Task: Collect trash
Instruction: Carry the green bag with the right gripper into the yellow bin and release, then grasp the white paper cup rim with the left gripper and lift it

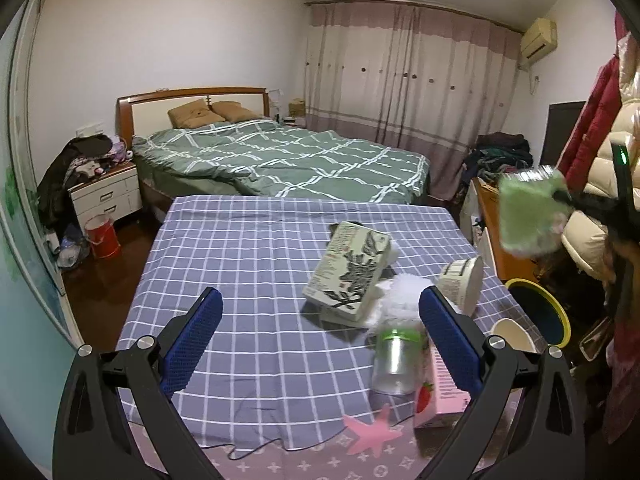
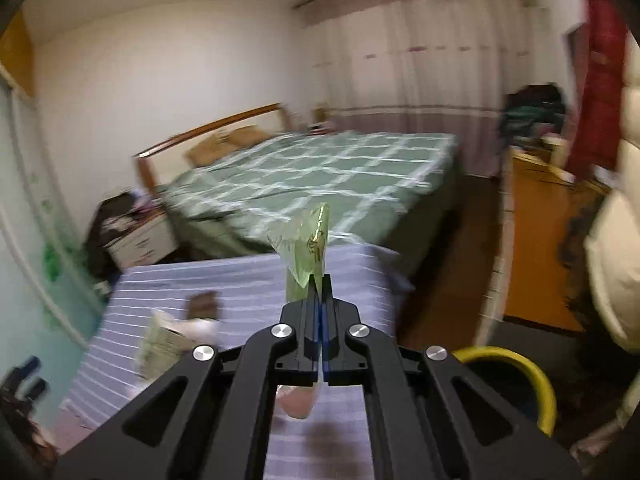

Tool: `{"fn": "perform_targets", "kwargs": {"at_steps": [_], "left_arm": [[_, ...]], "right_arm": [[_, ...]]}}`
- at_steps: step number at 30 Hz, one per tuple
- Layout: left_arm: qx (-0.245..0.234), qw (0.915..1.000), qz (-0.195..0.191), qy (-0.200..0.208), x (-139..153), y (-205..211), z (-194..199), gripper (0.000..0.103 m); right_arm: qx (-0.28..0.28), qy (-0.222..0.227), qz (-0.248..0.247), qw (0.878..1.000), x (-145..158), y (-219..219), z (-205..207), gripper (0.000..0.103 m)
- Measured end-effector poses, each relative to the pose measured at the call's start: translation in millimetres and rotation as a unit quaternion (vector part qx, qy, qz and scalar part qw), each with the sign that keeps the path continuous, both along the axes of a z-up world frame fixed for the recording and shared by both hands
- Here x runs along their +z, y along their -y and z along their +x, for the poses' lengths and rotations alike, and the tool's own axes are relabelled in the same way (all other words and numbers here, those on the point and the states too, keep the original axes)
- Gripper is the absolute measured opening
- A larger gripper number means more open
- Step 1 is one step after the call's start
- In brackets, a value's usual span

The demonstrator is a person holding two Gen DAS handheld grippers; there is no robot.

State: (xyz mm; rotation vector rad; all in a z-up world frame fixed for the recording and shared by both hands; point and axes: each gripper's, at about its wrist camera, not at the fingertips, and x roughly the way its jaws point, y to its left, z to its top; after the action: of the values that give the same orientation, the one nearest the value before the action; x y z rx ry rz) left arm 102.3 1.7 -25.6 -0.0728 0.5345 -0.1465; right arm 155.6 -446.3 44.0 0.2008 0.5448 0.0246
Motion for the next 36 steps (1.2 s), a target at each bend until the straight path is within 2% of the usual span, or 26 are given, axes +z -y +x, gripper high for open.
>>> {"fn": "perform_targets", "kwargs": {"at_steps": [5,9,17,20,22,30,36], "left_arm": [[-0.020,0.9998,0.007,0.000,2,21,0,0.097],[-0.036,0.9993,0.012,0.003,2,37,-2,0.097],[-0.069,0.9974,0.020,0.003,5,63,-8,0.097],[-0.076,0.9969,0.021,0.001,4,69,-8,0.097],[-0.079,0.9967,0.021,0.000,3,70,-7,0.097],[-0.097,0.9951,0.019,-0.002,1,74,-8,0.097],[-0.144,0.9892,0.026,-0.008,-8,93,-13,0.097]], "right_arm": [[-0.084,-0.034,-0.007,0.996,-47,64,-23,0.001],[-0.123,-0.067,-0.001,0.990,-87,98,-23,0.001],[-0.148,-0.119,0.008,0.982,-143,117,-5,0.002],[-0.153,-0.127,0.009,0.980,-150,119,-7,0.011],[-0.158,-0.125,0.011,0.979,-150,119,-8,0.031],[-0.160,-0.114,-0.002,0.980,-142,115,-20,0.033],[-0.153,-0.109,0.003,0.982,-140,108,-29,0.034]]}}
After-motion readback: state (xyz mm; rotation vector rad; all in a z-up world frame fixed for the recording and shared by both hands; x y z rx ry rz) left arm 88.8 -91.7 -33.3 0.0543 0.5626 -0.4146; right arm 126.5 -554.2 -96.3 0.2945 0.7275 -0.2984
